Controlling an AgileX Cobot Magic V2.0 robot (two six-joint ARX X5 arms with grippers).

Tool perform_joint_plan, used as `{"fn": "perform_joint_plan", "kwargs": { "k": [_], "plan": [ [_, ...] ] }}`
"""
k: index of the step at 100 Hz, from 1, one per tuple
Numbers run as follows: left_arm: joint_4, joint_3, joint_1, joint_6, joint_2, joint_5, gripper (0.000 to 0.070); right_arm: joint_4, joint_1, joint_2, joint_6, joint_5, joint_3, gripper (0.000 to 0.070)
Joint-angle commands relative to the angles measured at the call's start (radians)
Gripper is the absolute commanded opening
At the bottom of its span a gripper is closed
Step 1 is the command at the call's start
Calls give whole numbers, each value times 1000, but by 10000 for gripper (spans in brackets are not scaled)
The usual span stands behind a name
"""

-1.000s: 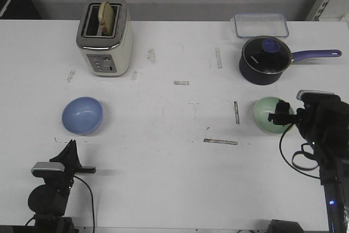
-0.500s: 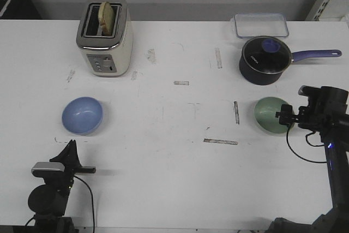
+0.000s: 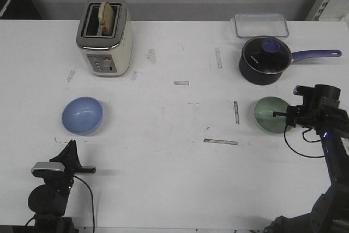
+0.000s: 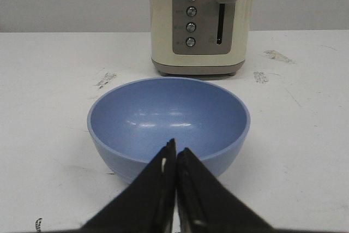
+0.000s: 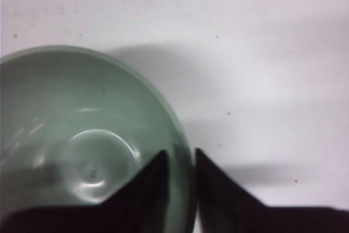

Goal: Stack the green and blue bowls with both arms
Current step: 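Grip the green bowl rim and drag it toward the table center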

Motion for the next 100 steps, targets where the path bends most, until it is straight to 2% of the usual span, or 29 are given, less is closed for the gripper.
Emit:
{"fn": "perform_joint_plan", "kwargs": {
  "k": [1, 26, 50, 77, 100],
  "plan": [
    [11, -21, -2, -1, -2, -1, 1, 11, -2, 19, -19, 3, 18, 1],
    [12, -21, -2, -1, -2, -1, 1, -14, 2, -4, -15, -16, 53, 1],
    [13, -21, -2, -2, -2, -1, 1, -73, 64, -102, 13, -119, 169, 1],
    [13, -21, -2, -1, -2, -1, 1, -83, 372, -172, 73, -126, 198, 1],
    [13, -21, -2, -1, -2, -1, 1, -87, 661, -94, 91, -102, 195, 1]
  ]
}}
